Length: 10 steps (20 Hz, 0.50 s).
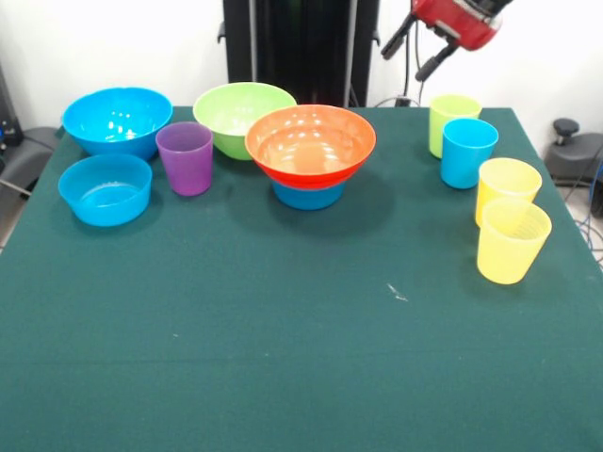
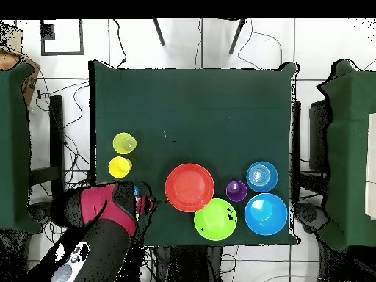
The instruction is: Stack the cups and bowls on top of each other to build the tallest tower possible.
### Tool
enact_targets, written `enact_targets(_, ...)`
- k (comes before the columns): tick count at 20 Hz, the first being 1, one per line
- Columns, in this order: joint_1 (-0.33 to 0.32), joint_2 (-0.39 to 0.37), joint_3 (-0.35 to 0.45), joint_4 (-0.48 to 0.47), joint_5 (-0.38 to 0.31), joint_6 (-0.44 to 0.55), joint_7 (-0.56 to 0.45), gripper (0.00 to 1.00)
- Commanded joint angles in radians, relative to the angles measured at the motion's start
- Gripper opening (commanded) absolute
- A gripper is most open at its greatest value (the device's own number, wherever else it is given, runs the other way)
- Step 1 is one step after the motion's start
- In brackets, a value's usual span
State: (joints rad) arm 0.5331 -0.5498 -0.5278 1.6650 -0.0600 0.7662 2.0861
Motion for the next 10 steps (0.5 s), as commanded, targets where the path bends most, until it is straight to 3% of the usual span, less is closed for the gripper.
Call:
enact_targets(1,-0.087,-0.133,0.135,0.15,-0.076,-0.006,-0.119,1.0)
enact_targets(4,-0.149,-0.206,0.175,0.179,-0.106,0.007,-0.233,1.0)
enact_targets(10,-0.26,-0.319,0.269,0.228,-0.184,0.028,-0.356,1.0)
